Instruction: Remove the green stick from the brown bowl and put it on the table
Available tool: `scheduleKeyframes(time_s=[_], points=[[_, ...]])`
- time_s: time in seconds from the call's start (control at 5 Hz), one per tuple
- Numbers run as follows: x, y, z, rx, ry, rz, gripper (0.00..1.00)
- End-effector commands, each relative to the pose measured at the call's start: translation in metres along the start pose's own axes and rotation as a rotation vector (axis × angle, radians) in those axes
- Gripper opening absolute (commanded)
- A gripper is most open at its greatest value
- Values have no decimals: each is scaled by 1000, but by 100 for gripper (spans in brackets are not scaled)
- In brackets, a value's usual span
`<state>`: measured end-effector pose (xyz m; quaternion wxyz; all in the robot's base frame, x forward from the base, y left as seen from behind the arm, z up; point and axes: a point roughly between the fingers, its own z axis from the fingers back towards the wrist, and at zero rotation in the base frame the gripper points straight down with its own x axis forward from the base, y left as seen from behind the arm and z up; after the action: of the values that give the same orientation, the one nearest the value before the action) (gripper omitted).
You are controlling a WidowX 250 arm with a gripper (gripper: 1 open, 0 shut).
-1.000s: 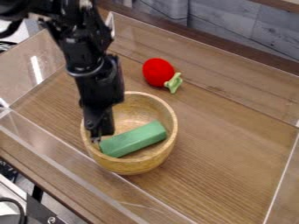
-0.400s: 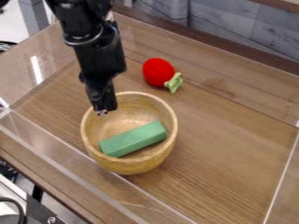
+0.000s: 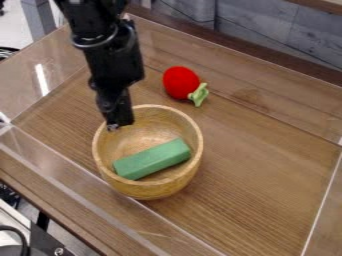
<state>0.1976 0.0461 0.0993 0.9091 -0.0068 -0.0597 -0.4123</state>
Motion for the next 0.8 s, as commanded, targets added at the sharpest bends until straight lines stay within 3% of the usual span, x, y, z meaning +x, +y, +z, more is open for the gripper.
scheduleKeyframes(time_s=[0.0, 0.2, 0.4, 0.6], points=[[-2, 14, 13, 24, -12, -10, 0], [0, 18, 1, 11, -9, -48, 0], [2, 22, -10, -2, -5, -86, 100], [5, 28, -18, -11, -3, -120, 0]])
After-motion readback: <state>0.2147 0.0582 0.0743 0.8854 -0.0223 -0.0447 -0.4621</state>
